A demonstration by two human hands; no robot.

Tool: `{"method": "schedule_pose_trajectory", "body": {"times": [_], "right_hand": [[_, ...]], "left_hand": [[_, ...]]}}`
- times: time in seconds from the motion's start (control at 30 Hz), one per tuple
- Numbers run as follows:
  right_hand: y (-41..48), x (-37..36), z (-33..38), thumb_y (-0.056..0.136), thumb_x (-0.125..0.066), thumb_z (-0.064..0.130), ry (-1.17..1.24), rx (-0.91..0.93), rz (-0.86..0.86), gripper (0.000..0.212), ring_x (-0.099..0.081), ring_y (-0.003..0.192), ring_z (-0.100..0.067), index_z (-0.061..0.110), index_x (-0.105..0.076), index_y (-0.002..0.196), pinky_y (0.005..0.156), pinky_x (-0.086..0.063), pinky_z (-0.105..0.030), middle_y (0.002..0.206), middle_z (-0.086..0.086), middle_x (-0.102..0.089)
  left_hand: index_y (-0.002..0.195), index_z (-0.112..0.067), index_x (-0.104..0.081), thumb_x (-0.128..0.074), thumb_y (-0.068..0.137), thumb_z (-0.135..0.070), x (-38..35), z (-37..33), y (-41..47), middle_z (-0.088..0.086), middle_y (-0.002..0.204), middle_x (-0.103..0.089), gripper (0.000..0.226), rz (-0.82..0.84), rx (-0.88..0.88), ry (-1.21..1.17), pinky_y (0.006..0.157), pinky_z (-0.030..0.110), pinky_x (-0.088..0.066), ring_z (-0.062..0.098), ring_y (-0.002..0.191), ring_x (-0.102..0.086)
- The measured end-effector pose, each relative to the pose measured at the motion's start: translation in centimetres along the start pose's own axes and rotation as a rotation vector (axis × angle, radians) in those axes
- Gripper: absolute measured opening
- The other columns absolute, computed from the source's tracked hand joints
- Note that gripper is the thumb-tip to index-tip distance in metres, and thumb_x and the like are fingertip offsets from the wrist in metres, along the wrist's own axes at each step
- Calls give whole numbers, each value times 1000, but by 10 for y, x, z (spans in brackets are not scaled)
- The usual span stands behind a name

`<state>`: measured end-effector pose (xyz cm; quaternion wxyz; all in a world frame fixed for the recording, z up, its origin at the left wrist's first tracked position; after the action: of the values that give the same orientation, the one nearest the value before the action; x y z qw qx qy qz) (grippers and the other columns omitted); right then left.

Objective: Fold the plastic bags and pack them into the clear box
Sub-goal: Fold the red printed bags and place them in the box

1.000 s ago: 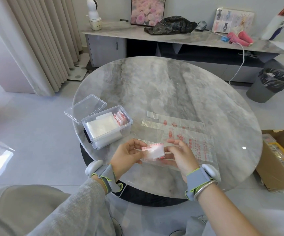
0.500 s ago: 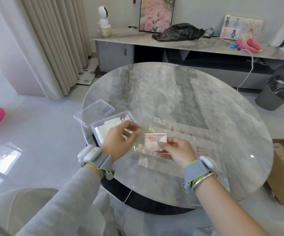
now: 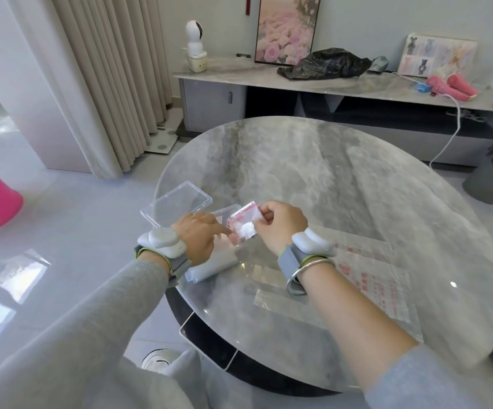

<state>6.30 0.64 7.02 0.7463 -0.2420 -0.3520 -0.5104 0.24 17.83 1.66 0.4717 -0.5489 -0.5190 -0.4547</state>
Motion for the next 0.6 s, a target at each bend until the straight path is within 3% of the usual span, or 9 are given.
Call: {"method": "schedule_pose_trajectory", "body": {"times": [0.17,0.33,0.47,0.6], "right_hand": [[13,-9,28,87,-60,23,-304,66,214,20,-62,95,-31,14,-69,101,69,-41,-24,101,-7,-68],[25,-29,42,84,-62,22,-422,37,227,13,-53,74,-30,14,-70,91,65,-36,-25,86,-9,-63],[32,-37,41,90,-57,21,-482,27,234,21,-63,99,-33,9,-68,103,70,-40,-27,106,-12,-67],[29,-37,44,90,-55,14,-560,74,239,21,-61,106,-33,7,-66,107,72,-39,-26,113,-13,-64]], "left_hand": [[138,-38,-48,-43,91,-14,2,-3,4,-8,132,-53,52,44,-8,126,97,26,-30,20,122,-47],[145,-39,-38,-41,94,-19,1,-2,2,-7,136,-49,54,67,17,204,97,26,-29,19,123,-44],[146,-38,-35,-43,94,-19,4,-7,2,-6,135,-51,57,66,21,173,98,28,-31,21,122,-45],[143,-37,-41,-44,91,-17,5,-6,2,-6,132,-53,56,63,9,124,99,30,-35,21,121,-46]]}}
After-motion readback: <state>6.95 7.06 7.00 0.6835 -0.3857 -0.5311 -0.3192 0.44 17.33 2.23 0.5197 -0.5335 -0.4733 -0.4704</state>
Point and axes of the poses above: each hand's wrist, its own y-axis towards the middle knuckle, its own x-axis out of the back of the hand, z = x × y, the point moved 3 cm from there along y, towards the middle knuckle
